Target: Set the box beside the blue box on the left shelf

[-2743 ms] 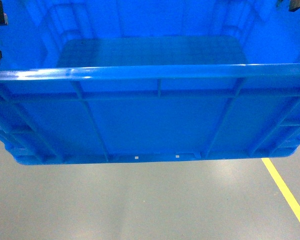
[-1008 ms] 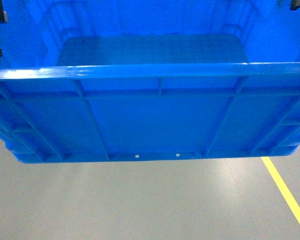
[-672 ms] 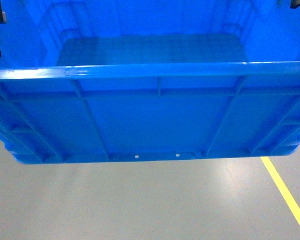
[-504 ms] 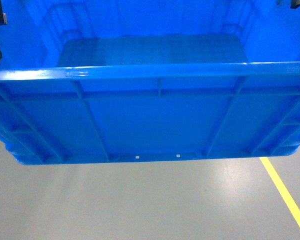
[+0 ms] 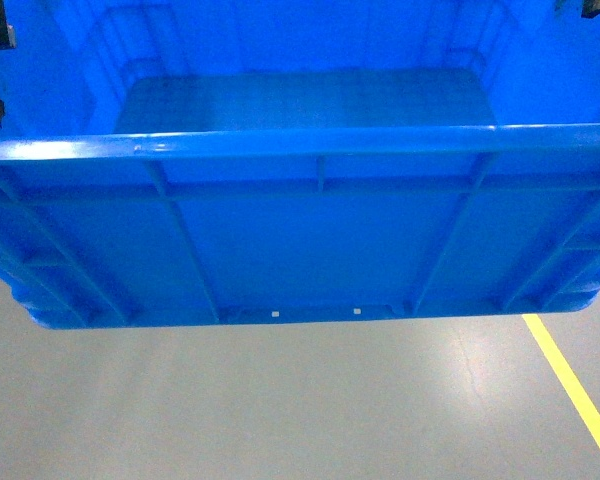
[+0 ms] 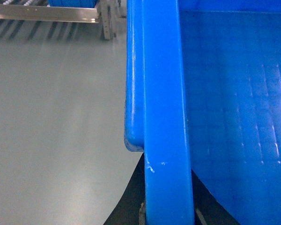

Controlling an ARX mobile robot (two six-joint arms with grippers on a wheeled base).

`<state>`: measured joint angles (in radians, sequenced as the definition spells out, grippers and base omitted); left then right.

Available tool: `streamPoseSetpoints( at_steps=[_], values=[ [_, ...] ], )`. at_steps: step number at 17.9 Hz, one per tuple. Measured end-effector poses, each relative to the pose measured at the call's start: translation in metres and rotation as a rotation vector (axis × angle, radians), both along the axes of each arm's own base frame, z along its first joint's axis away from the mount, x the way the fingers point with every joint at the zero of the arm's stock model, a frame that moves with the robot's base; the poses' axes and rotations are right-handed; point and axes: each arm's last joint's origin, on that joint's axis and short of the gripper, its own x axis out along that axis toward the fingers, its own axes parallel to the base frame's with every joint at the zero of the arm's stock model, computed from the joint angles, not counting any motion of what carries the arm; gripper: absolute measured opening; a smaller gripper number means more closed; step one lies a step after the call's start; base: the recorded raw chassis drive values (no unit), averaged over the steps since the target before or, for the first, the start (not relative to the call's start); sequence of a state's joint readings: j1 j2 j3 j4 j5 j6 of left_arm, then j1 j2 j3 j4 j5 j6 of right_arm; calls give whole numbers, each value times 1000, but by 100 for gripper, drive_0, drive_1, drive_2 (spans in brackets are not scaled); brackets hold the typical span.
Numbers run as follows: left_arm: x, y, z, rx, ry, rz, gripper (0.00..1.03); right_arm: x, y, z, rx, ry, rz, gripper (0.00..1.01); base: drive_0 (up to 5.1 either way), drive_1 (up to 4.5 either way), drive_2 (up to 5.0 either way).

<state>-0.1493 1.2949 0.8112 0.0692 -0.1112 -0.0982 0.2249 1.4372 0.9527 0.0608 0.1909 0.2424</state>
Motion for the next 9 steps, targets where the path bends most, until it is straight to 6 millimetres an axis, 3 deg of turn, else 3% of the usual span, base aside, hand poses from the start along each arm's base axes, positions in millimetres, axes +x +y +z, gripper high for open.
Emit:
streamPoseSetpoints(
  at_steps=[9],
  values=[
    [0,0,0,0,0,0,6,0,0,0,0,3,0,17,-15,417,-447]
  ],
)
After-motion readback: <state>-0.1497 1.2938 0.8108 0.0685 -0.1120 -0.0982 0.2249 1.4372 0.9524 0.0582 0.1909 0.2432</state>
